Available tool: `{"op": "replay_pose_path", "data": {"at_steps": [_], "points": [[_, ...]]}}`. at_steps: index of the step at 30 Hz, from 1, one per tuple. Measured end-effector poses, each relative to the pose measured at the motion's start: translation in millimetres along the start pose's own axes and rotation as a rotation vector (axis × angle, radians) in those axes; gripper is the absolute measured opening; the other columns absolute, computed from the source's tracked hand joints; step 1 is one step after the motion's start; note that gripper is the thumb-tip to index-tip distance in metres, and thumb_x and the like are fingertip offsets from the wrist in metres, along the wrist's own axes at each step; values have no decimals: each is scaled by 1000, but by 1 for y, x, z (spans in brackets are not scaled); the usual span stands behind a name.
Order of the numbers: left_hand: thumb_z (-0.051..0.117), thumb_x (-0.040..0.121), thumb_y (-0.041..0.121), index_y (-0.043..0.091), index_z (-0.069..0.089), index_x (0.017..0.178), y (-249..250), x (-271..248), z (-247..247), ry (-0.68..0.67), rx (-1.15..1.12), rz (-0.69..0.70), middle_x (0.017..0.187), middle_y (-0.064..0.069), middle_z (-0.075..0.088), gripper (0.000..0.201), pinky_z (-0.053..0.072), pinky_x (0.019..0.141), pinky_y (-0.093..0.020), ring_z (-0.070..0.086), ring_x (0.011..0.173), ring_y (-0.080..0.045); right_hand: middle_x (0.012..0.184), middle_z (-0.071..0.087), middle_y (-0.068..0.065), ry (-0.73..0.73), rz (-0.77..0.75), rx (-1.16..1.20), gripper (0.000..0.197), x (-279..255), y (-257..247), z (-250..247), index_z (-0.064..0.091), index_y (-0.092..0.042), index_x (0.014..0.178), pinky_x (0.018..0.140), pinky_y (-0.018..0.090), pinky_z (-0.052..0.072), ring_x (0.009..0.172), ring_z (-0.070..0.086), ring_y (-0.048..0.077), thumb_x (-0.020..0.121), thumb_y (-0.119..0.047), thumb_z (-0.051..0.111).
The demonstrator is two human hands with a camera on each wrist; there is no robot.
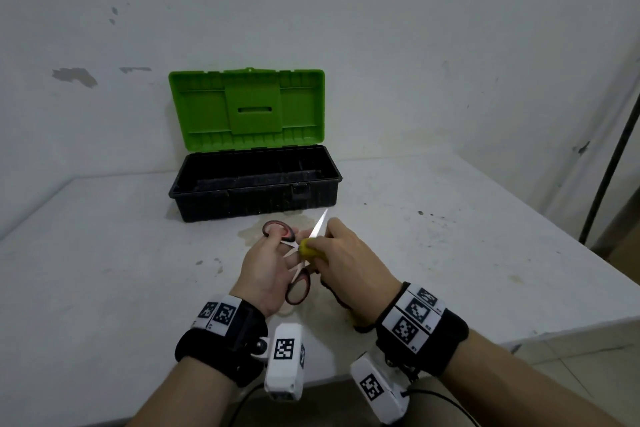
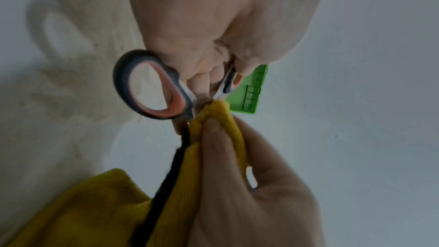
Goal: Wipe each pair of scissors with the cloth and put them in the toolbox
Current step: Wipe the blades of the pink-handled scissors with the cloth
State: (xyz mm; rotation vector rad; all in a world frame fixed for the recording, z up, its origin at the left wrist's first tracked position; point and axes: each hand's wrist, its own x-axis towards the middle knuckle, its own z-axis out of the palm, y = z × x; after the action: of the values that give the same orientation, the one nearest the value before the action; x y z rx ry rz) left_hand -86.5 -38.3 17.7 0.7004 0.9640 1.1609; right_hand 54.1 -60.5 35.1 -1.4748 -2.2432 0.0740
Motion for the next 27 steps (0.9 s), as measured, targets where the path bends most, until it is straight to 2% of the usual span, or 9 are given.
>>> {"op": "replay_pose_path", "data": {"at_steps": [3, 7, 9, 12, 14, 17, 21, 24, 27], "points": [[41, 106, 25, 10, 58, 91, 0, 1, -3, 26, -30, -1, 116, -19, 72, 28, 58, 80, -52, 74, 89, -31, 95, 43, 3, 14, 3, 35, 23, -4, 6, -5, 70, -16, 111, 72, 31, 48, 80, 52, 20, 99, -28, 53], [38, 107, 37, 5, 58, 122, -6, -2, 8, 27, -12, -13, 117, -16, 72, 40, 57, 72, -44, 70, 95, -29, 92, 42, 2, 69, -43, 83, 24, -2, -3, -2, 68, -15, 110, 68, 30, 46, 74, 45, 15, 100, -30, 52], [39, 107, 36, 5, 58, 117, -6, -1, 9, 33, -9, 2, 118, -20, 70, 37, 58, 70, -44, 70, 92, -31, 93, 46, 3, 56, 15, 98, 27, -1, 2, -1, 68, -17, 113, 70, 29, 45, 77, 49, 18, 100, -33, 50], [40, 108, 33, 9, 57, 98, -5, -1, 6, 57, 16, 11, 108, -20, 68, 31, 59, 64, -43, 73, 84, -30, 86, 53, 1, 101, 78, 162, 29, -2, 12, -7, 72, -20, 106, 71, 27, 43, 78, 52, 17, 100, -37, 49], [39, 108, 32, 8, 56, 98, -7, -1, 6, 46, 25, 7, 103, -20, 67, 31, 60, 68, -46, 72, 83, -31, 76, 52, -2, 138, 81, 179, 31, -2, 13, -8, 73, -19, 95, 66, 26, 38, 72, 49, 15, 100, -38, 49], [38, 107, 35, 8, 57, 108, -7, 0, 11, 32, 45, 17, 102, -14, 72, 33, 56, 61, -37, 70, 74, -25, 70, 48, -9, 163, 67, 199, 31, -5, 10, -2, 72, -18, 88, 61, 21, 31, 65, 44, 10, 99, -37, 51], [36, 107, 38, 5, 53, 121, -6, 1, 17, 19, 59, 44, 105, -5, 78, 39, 57, 75, -43, 73, 82, -26, 75, 46, -16, 213, 17, 198, 24, -7, 10, 4, 75, -17, 91, 58, 8, 29, 65, 42, 3, 96, -33, 58], [37, 108, 35, 13, 53, 107, -6, 1, 15, 50, 57, 79, 78, 7, 77, 28, 56, 67, -37, 73, 81, -23, 74, 47, -9, 221, 10, 182, 22, -8, 12, 3, 75, -18, 92, 60, 24, 43, 65, 49, 11, 94, -34, 61], [39, 107, 34, 12, 53, 103, -6, -1, 17, 45, 35, 86, 69, 6, 73, 27, 56, 70, -41, 73, 79, -23, 83, 42, -9, 226, -19, 171, 19, -9, 10, 2, 71, -19, 105, 62, 23, 42, 68, 46, 9, 94, -31, 62]]}}
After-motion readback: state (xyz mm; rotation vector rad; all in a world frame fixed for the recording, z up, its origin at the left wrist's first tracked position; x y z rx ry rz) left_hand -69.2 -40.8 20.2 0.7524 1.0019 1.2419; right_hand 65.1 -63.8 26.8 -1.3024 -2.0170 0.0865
